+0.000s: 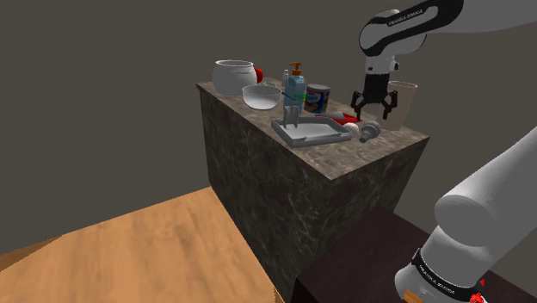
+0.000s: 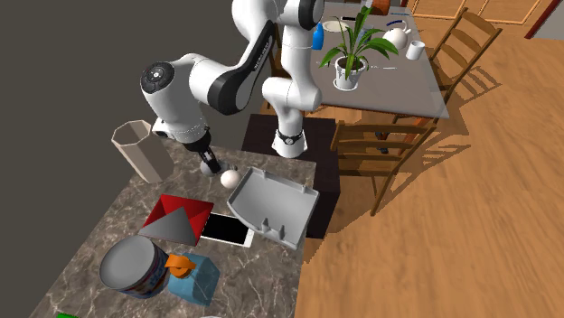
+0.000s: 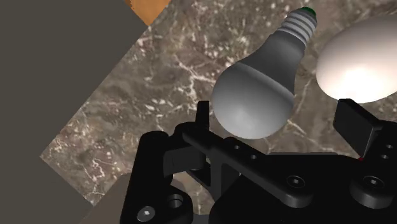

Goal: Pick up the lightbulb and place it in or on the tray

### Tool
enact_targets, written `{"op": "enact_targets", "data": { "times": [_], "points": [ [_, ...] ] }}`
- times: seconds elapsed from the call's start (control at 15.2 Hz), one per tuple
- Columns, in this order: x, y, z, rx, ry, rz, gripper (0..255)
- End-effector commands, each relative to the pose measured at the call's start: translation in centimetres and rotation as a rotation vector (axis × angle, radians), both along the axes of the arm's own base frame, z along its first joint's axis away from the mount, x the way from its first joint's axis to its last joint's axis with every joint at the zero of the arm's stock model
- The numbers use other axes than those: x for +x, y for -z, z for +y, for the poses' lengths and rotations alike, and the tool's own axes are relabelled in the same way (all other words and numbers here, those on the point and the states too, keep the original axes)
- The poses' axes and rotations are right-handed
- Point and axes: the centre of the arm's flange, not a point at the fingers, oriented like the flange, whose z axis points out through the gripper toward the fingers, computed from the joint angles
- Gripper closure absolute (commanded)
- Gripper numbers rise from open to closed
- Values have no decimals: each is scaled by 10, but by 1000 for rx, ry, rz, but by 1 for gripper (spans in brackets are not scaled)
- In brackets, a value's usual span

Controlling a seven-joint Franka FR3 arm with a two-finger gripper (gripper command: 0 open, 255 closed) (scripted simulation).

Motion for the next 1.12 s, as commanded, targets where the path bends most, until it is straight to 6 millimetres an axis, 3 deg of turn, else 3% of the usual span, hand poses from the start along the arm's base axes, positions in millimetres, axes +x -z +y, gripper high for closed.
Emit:
{"op": "enact_targets", "data": {
  "times": [0.0,0.4,0.92,0.99,1.06],
  "points": [
    [-1,8,-13,-1,129,6,0],
    [-7,42,-12,-1,129,6,0],
    [-7,42,-12,-1,129,6,0],
    [-7,42,-12,-1,129,6,255],
    [-7,42,-12,-1,129,6,255]
  ]
}}
